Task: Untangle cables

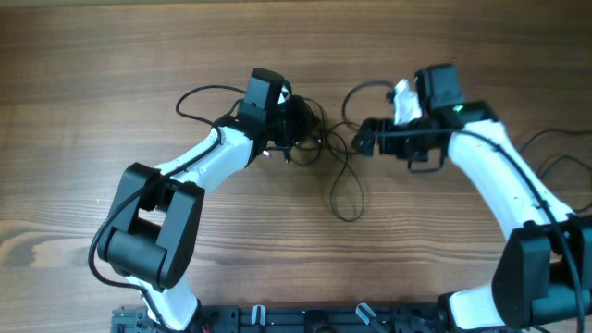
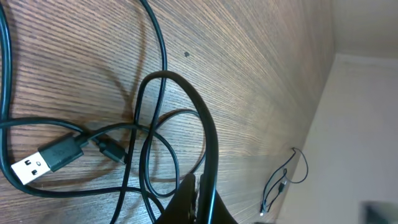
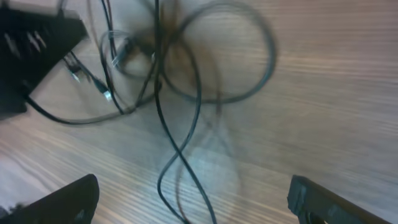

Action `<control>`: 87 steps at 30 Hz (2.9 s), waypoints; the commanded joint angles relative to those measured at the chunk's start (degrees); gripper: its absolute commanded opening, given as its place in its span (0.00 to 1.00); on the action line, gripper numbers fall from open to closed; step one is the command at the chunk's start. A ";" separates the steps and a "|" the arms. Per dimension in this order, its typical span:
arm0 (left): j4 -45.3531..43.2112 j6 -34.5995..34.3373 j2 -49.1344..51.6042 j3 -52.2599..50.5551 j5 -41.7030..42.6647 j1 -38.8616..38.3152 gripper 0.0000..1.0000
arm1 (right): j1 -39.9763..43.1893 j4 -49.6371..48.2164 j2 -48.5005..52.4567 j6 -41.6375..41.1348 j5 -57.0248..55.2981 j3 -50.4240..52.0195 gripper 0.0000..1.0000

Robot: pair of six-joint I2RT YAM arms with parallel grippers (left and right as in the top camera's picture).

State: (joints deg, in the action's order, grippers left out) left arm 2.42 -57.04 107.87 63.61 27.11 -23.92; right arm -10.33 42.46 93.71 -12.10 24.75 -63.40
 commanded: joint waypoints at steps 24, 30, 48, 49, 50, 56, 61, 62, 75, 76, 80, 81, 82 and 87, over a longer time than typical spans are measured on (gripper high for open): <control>11.28 13.53 -7.91 0.15 20.41 21.46 0.04 | 5.29 -11.74 -4.28 -14.49 -16.35 11.67 0.04; 22.58 22.69 -9.55 0.15 19.74 31.85 0.04 | 23.23 -8.13 -14.88 -11.91 -16.17 11.10 0.04; 33.66 28.94 -9.81 0.15 -2.54 59.41 0.04 | 35.32 -5.51 -21.73 -7.41 -22.32 1.92 0.04; 34.62 27.45 -9.81 0.15 -6.93 60.46 0.04 | 35.32 -4.46 -21.73 -7.39 -23.43 -0.22 0.04; 35.56 24.83 -9.81 0.15 -11.26 61.53 0.04 | 35.32 -3.45 -21.73 -7.37 -24.24 -2.27 0.04; 38.53 21.18 -9.81 0.15 -8.98 65.85 0.04 | 35.26 -2.64 -21.73 -6.71 -14.82 -9.81 0.04; 35.74 37.68 -9.81 0.15 11.45 61.29 0.04 | 35.26 -12.11 -21.51 -5.95 -9.33 -10.21 0.05; 35.74 39.45 -9.81 0.15 12.07 59.95 0.04 | 35.28 -14.01 -21.51 -5.97 -9.88 -10.95 0.05; 35.54 43.54 -9.79 0.15 1.20 41.86 0.04 | 35.32 -31.74 -7.96 3.93 -24.94 -22.82 0.05; 35.54 43.47 -9.79 0.15 0.63 40.79 0.04 | 35.32 -32.79 -5.42 5.66 -28.41 -23.61 0.05; 35.54 43.30 -9.79 0.15 0.44 37.79 0.04 | 35.34 -40.83 3.19 13.62 -34.38 -23.87 0.04; 35.54 43.12 -9.79 0.15 0.44 37.05 0.04 | 35.32 -44.13 5.88 15.85 -34.36 -23.87 0.05; 35.54 43.12 -9.79 0.15 0.44 36.20 0.04 | 35.32 -46.73 8.15 17.18 -34.40 -23.89 0.05; 35.54 42.62 -9.79 0.15 0.42 32.63 0.04 | 36.09 -56.92 18.56 18.58 -37.05 -23.89 0.05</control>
State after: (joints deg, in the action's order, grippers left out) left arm 37.95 -15.09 99.61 63.66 28.16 11.00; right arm 24.97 -11.64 107.26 3.09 -8.01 -86.41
